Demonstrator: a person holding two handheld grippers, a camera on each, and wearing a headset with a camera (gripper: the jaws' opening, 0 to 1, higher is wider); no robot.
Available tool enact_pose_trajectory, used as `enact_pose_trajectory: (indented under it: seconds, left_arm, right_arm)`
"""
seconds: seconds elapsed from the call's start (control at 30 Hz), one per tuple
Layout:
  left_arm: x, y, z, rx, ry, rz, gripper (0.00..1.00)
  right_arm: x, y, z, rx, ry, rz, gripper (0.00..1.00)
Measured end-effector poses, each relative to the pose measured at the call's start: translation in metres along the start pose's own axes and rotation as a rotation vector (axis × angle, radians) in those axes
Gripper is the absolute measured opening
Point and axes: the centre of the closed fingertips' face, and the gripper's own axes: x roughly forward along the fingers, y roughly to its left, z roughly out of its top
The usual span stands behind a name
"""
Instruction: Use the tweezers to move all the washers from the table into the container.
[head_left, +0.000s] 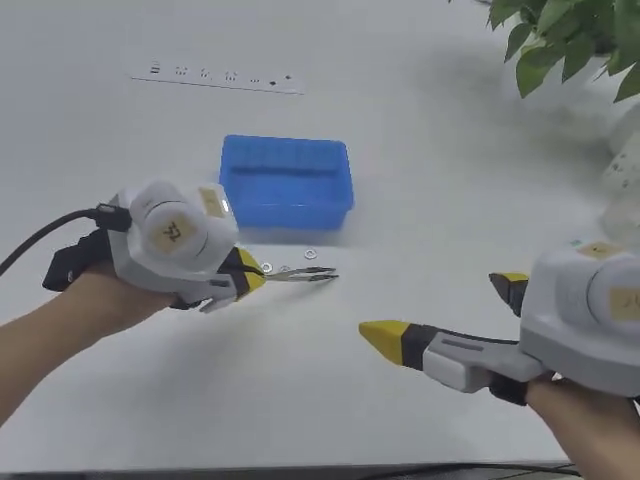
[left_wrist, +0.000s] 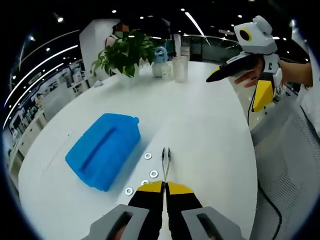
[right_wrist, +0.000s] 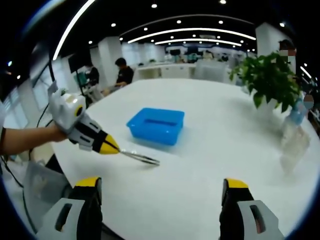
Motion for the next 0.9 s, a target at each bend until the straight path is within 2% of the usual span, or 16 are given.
enact_pose_trajectory:
  seconds: [0.23,0.4,0.5,0.57,0.6,0.63,0.7,0.8,0.9]
  left_arm:
    - [-0.017,-0.004,0.019,0.016,-0.040,0.025,0.00]
    - [-0.024,-0.005,0.023,0.030,-0.045,0.016,0.00]
    - [-0.028,-0.004,0.022,0.031,-0.042,0.017,0.00]
    - [-0.033,-0.004,0.022,0.030,-0.046,0.009,0.00]
    - [-0.035,-0.004,0.022,0.027,-0.047,0.006,0.00]
    - [-0.037,-0.004,0.023,0.027,-0.047,0.005,0.00]
    - [-0.044,-0.006,0.024,0.027,-0.045,0.001,0.00]
    - [-0.056,-0.010,0.029,0.037,-0.056,-0.013,0.00]
    - [-0.065,-0.014,0.033,0.055,-0.056,-0.025,0.00]
  right_arm:
    - [0.001,0.012,0.002,-0.017,-0.005,0.036,0.97]
    - [0.008,0.029,0.003,-0.031,-0.013,0.112,0.89]
    - [0.012,0.040,0.001,-0.069,-0.003,0.153,0.84]
    - [0.015,0.050,-0.001,-0.115,0.013,0.202,0.77]
    - [0.016,0.053,-0.001,-0.134,0.021,0.215,0.70]
    - [0.018,0.057,0.000,-0.164,0.020,0.238,0.56]
    - [0.020,0.072,0.004,-0.214,0.027,0.311,0.41]
    - [0.026,0.086,0.014,-0.299,0.032,0.357,0.37]
    - [0.032,0.102,0.025,-0.364,0.036,0.431,0.32]
